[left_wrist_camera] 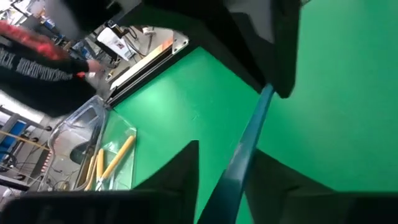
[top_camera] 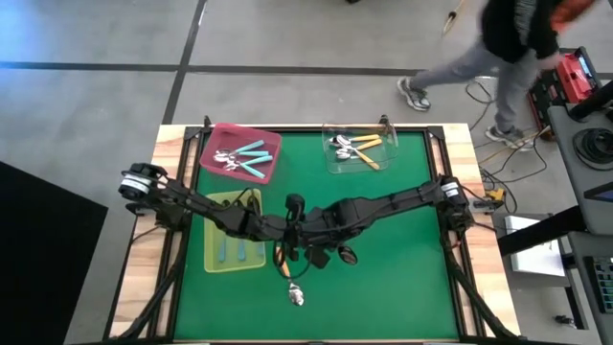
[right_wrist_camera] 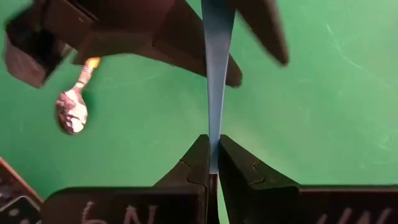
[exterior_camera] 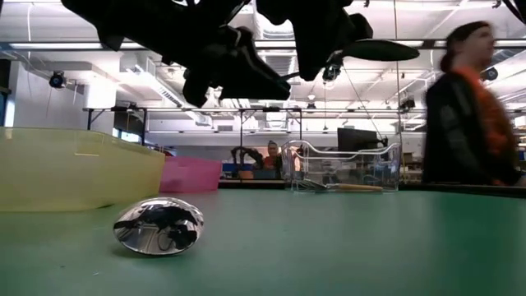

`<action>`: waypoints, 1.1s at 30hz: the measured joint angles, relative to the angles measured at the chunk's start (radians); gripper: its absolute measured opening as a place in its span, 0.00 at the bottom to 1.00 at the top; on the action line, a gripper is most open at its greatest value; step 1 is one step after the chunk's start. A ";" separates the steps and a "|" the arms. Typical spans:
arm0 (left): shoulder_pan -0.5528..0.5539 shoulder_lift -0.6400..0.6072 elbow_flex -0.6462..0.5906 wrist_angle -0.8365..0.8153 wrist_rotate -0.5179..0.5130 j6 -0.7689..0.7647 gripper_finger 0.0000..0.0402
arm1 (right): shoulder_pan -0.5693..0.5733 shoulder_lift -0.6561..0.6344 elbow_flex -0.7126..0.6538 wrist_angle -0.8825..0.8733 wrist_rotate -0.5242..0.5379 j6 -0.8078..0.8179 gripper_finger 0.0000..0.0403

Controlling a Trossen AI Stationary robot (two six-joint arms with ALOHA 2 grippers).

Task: Sort silverware by color (type)
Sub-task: Put the blue spoon into the yellow bin

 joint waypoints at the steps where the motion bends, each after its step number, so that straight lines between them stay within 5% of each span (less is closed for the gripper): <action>1: 0.000 -0.001 0.000 -0.006 0.001 0.002 0.20 | -0.001 0.000 0.000 0.005 -0.003 -0.002 0.03; 6: 0.000 -0.003 -0.002 -0.051 0.008 -0.009 0.02 | -0.008 -0.002 0.001 0.016 0.014 -0.026 0.03; 14: 0.000 -0.005 -0.011 -0.047 0.008 -0.049 0.00 | -0.013 -0.002 0.023 0.014 0.036 -0.062 0.06; 21: 0.002 -0.009 -0.012 -0.043 0.015 -0.067 0.00 | -0.018 -0.002 0.079 0.023 0.088 -0.097 0.23; 33: 0.052 -0.188 -0.167 0.090 0.184 -0.167 0.00 | -0.022 -0.038 0.228 0.016 0.248 -0.249 0.38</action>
